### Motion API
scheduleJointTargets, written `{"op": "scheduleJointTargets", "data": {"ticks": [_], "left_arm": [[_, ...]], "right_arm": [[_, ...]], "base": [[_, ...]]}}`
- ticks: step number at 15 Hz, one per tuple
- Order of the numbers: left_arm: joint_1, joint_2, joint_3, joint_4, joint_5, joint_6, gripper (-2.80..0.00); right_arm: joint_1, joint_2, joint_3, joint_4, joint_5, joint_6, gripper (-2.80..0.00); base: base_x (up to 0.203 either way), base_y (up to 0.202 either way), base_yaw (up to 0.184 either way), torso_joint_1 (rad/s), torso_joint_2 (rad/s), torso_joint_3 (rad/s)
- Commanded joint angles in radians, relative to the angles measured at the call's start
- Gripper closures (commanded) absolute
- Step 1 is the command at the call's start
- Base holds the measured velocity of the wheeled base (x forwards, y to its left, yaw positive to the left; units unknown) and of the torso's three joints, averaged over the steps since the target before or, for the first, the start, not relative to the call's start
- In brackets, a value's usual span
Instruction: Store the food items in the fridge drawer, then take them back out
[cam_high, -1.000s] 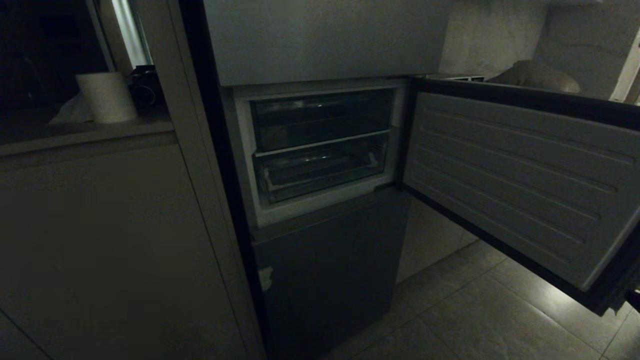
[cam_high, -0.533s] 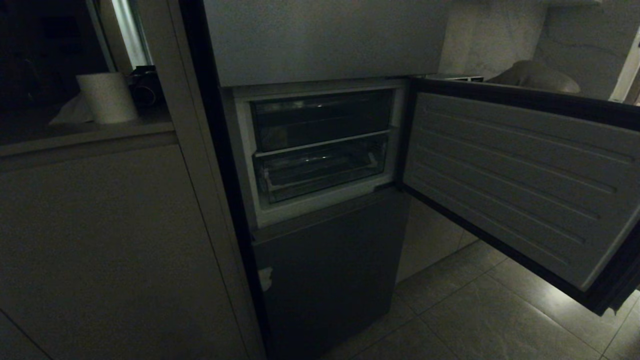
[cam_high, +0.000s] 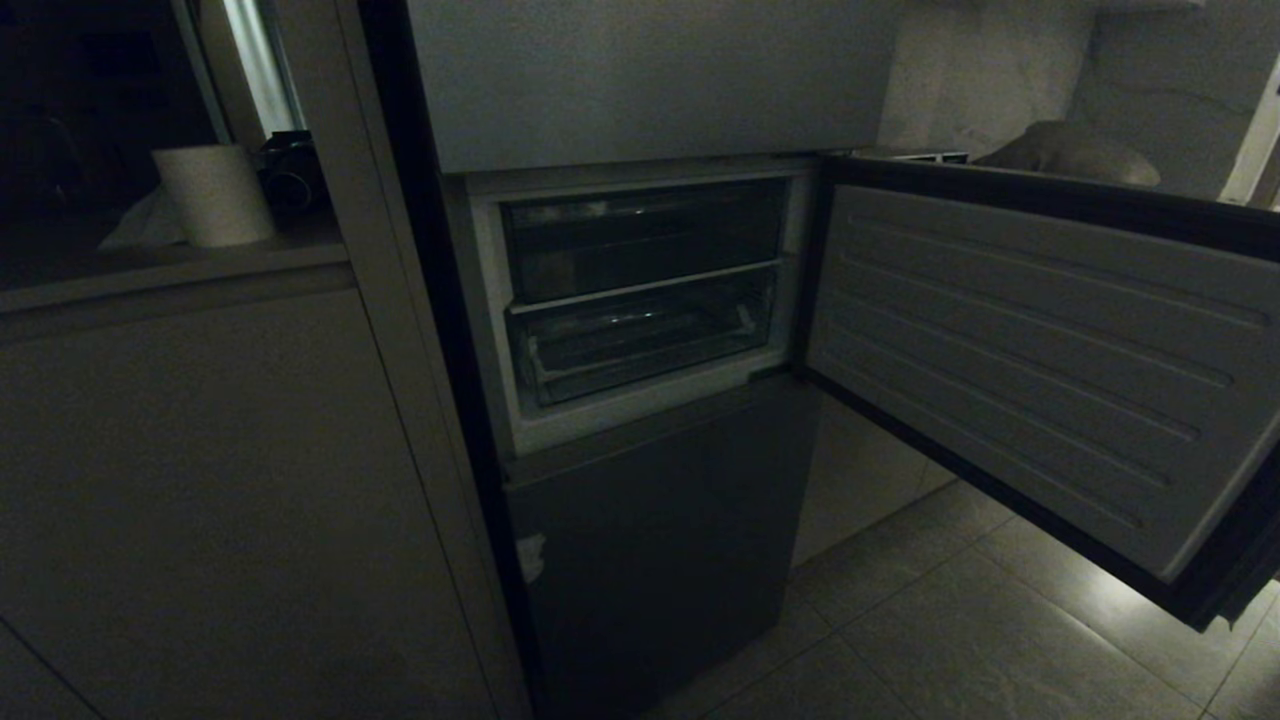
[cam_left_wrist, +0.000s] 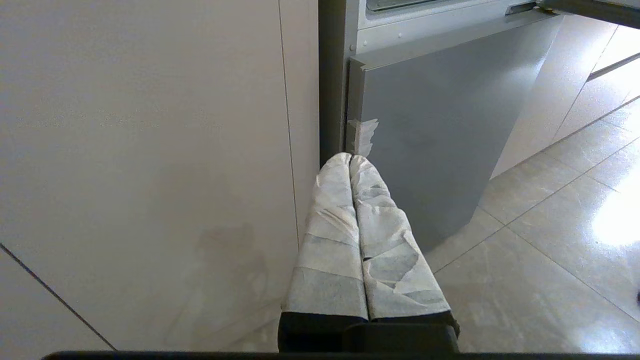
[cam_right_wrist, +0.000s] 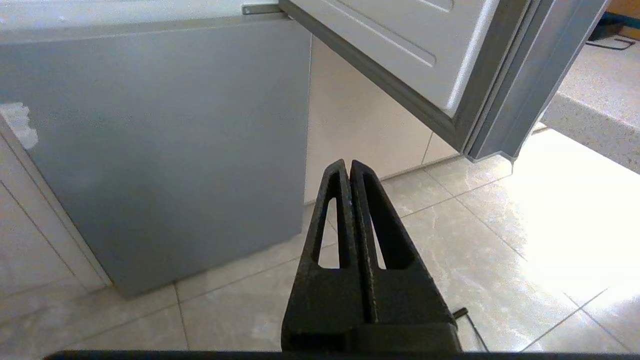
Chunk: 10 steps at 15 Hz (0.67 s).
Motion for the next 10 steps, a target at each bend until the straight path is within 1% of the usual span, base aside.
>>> {"op": "scheduleJointTargets", "data": {"ticks": [1, 5, 7, 10], "left_arm": [[0.000, 0.002, 0.000, 0.000, 0.000, -0.001, 0.00], [0.000, 0.002, 0.000, 0.000, 0.000, -0.001, 0.00], [0.000, 0.002, 0.000, 0.000, 0.000, -0.001, 0.00], [0.000, 0.002, 0.000, 0.000, 0.000, -0.001, 0.00]], "right_arm": [[0.000, -0.005, 0.000, 0.000, -0.001, 0.006, 0.00], [0.000, -0.005, -0.001, 0.000, -0.006, 0.031, 0.00], [0.000, -0.005, -0.001, 0.000, -0.006, 0.031, 0.00], [0.000, -0.005, -0.001, 0.000, -0.006, 0.031, 0.00]], "base": [[0.000, 0.000, 0.000, 0.000, 0.00, 0.000], [0.000, 0.000, 0.000, 0.000, 0.00, 0.000], [0.005, -0.004, 0.126, 0.005, 0.00, 0.002], [0.002, -0.010, 0.177, 0.004, 0.00, -0.001]]}}
